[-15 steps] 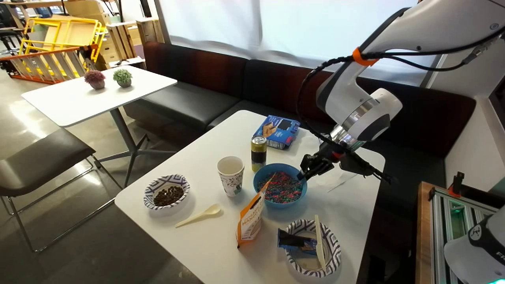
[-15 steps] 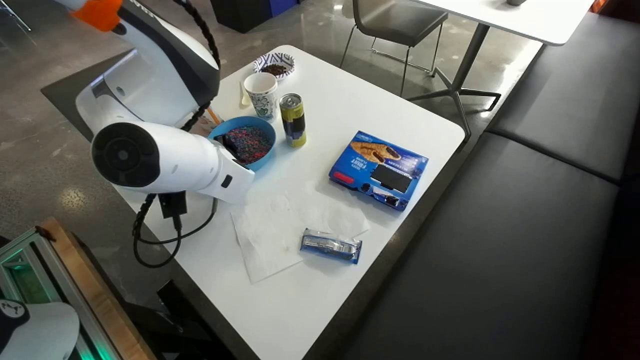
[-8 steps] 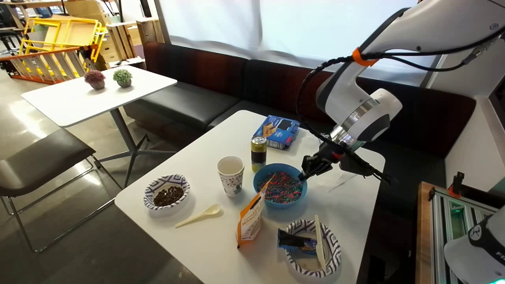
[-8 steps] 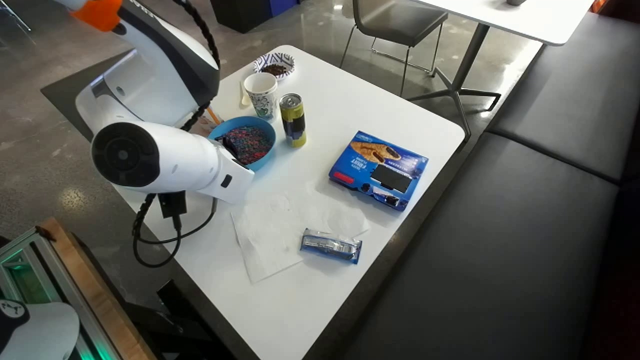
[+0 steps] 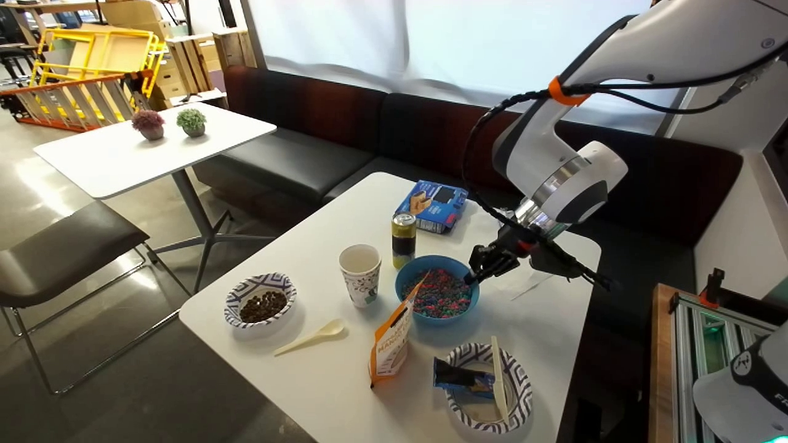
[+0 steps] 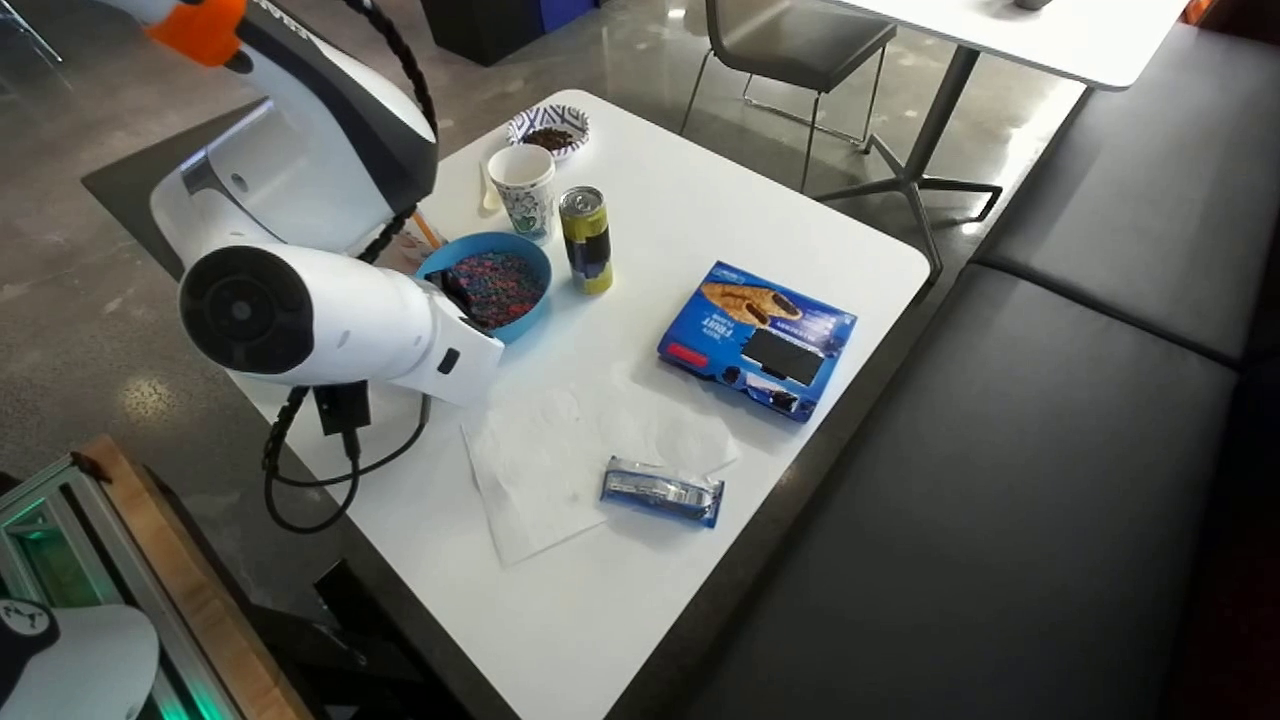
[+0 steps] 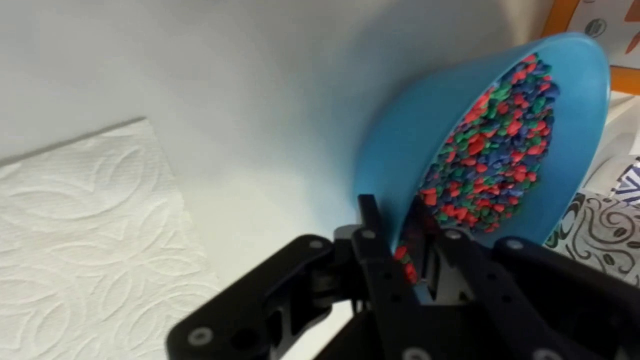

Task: Move the blue bowl backwards.

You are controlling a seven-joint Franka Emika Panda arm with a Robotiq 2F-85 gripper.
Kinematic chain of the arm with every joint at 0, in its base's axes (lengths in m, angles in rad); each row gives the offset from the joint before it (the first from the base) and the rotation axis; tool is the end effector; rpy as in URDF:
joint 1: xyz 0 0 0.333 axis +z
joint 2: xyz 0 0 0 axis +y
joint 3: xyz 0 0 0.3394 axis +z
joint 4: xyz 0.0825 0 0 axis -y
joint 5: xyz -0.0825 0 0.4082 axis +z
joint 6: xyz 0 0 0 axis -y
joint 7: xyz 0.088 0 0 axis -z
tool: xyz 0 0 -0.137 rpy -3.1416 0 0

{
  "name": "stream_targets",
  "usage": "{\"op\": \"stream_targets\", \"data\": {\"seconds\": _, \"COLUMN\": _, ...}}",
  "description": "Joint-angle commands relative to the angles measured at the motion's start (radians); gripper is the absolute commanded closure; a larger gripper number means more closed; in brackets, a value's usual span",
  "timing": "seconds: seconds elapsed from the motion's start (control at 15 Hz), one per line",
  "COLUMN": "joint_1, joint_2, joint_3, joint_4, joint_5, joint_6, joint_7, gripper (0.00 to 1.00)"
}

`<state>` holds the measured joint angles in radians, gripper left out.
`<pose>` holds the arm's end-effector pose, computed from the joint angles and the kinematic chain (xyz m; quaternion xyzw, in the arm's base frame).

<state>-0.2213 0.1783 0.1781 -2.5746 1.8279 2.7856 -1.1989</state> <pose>0.4233 -0.0475 0.1555 -0.9099 0.2879 -0.1735 0.2431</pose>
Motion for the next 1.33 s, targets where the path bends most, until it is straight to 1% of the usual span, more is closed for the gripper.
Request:
{"op": "stream_targets", "data": {"seconds": 0.0, "joint_1": 0.028, "joint_2": -0.016, "joint_3": 0.021, "joint_4": -0.010, "joint_5": 0.079, "joint_6": 0.052, "joint_7": -0.031, "gripper": 0.86}}
{"op": "stream_targets", "data": {"seconds": 0.13, "joint_1": 0.040, "joint_2": -0.011, "joint_3": 0.027, "joint_4": -0.003, "joint_5": 0.096, "joint_6": 0.096, "joint_7": -0.029, "gripper": 0.98}}
{"op": "stream_targets", "data": {"seconds": 0.2, "joint_1": 0.046, "joint_2": -0.010, "joint_3": 0.029, "joint_4": 0.000, "joint_5": 0.103, "joint_6": 0.117, "joint_7": -0.025, "gripper": 0.98}}
{"op": "stream_targets", "data": {"seconds": 0.27, "joint_1": 0.051, "joint_2": -0.009, "joint_3": 0.031, "joint_4": 0.002, "joint_5": 0.113, "joint_6": 0.137, "joint_7": -0.021, "gripper": 1.00}}
{"op": "stream_targets", "data": {"seconds": 0.33, "joint_1": 0.054, "joint_2": -0.011, "joint_3": 0.033, "joint_4": 0.003, "joint_5": 0.118, "joint_6": 0.149, "joint_7": -0.020, "gripper": 0.98}}
{"op": "stream_targets", "data": {"seconds": 0.53, "joint_1": 0.061, "joint_2": -0.011, "joint_3": 0.042, "joint_4": -0.007, "joint_5": 0.099, "joint_6": 0.177, "joint_7": 0.044, "gripper": 0.99}}
{"op": "stream_targets", "data": {"seconds": 0.8, "joint_1": 0.049, "joint_2": -0.035, "joint_3": 0.050, "joint_4": -0.048, "joint_5": 0.034, "joint_6": 0.148, "joint_7": 0.158, "gripper": 0.99}}
{"op": "stream_targets", "data": {"seconds": 0.93, "joint_1": 0.041, "joint_2": -0.063, "joint_3": 0.049, "joint_4": -0.081, "joint_5": 0.000, "joint_6": 0.131, "joint_7": 0.215, "gripper": 0.99}}
{"op": "stream_targets", "data": {"seconds": 1.27, "joint_1": 0.017, "joint_2": -0.169, "joint_3": 0.029, "joint_4": -0.186, "joint_5": -0.059, "joint_6": 0.102, "joint_7": 0.305, "gripper": 0.99}}
